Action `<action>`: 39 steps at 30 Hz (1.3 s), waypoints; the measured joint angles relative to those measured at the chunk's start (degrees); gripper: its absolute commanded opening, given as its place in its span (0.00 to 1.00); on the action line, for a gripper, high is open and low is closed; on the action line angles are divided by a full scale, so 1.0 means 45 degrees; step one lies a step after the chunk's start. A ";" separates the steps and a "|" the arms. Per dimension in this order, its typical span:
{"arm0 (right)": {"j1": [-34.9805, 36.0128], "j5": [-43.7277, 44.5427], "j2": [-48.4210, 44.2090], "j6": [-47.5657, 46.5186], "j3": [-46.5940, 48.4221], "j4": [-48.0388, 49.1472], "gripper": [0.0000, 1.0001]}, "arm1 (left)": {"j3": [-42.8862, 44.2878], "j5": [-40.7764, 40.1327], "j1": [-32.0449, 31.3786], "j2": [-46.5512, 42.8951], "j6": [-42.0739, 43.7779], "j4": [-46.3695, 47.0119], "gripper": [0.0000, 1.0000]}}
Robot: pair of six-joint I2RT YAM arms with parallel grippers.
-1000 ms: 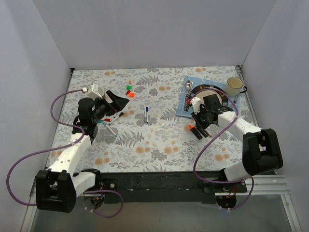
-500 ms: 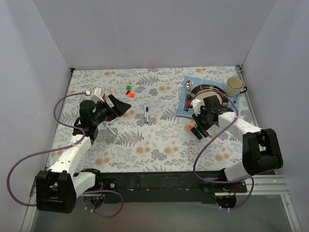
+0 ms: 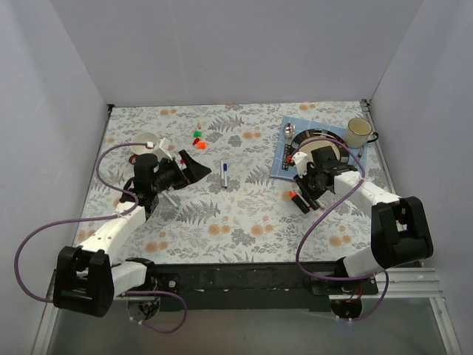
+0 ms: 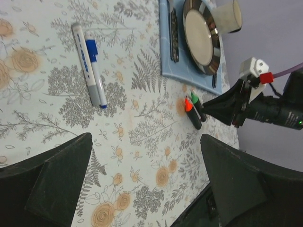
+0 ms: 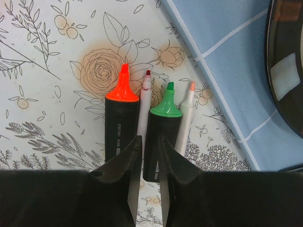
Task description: Open the pen caps
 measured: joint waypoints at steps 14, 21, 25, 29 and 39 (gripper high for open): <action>0.0000 -0.1049 -0.1292 -0.0423 0.0000 -0.0126 0.28 | 0.3619 -0.4935 -0.3536 0.5134 0.1331 -0.2351 0.54; 0.0000 -0.1404 -0.1341 -0.0529 0.0000 -0.0141 0.27 | 0.7558 -0.7349 -0.3657 0.8641 0.2798 -0.3954 0.31; 0.0000 -0.1511 -0.1341 -0.0588 0.0000 -0.0141 0.28 | 0.8786 -0.7771 -0.3677 0.9670 0.3298 -0.4741 0.27; 0.0000 -0.1632 -0.1341 -0.0656 0.0000 -0.0141 0.28 | 0.9481 -0.7849 -0.3857 1.0064 0.3536 -0.5319 0.27; 0.0000 -0.1715 -0.1370 -0.0709 0.0000 -0.0151 0.28 | 1.1074 -0.7975 -0.4255 1.1565 0.3725 -0.5999 0.28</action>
